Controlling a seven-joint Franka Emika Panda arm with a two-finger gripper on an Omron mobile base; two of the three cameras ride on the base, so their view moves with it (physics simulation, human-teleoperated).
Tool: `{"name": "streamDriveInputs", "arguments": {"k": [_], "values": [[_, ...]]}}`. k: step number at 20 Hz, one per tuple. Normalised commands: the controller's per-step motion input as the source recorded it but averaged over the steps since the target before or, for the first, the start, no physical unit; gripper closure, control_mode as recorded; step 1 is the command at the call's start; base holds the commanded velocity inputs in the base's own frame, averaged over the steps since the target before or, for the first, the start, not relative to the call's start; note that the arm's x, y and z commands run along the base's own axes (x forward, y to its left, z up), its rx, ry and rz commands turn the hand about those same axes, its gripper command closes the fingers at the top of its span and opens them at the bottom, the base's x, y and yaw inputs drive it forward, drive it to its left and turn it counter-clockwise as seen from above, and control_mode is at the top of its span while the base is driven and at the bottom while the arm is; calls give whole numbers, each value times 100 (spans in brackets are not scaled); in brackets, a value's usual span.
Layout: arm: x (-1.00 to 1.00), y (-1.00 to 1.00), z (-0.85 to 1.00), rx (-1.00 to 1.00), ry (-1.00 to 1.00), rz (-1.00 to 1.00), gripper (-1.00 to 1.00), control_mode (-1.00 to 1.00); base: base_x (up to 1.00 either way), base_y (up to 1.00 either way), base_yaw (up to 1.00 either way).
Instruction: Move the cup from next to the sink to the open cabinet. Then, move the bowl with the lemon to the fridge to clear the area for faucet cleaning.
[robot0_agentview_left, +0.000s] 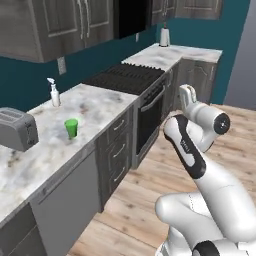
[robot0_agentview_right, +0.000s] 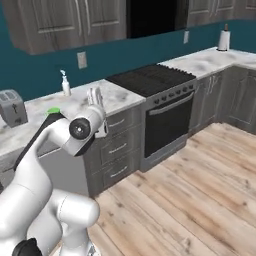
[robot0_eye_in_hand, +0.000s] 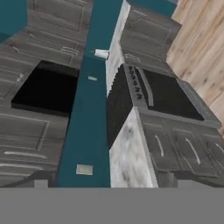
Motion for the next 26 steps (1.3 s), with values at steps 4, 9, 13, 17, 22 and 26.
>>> {"name": "streamDriveInputs", "arguments": {"k": [4,9,13,17,22,26], "values": [[0,0,0,0,0,0,-100,100,58,-21,64],[0,0,0,0,0,0,-100,100,65,-58,47],[0,0,0,0,0,0,-100,100,78,-69,40],[0,0,0,0,0,0,-100,100,44,-39,47],[0,0,0,0,0,0,-100,100,0,-1,55],[0,0,0,0,0,0,-100,100,5,-5,47]]}}
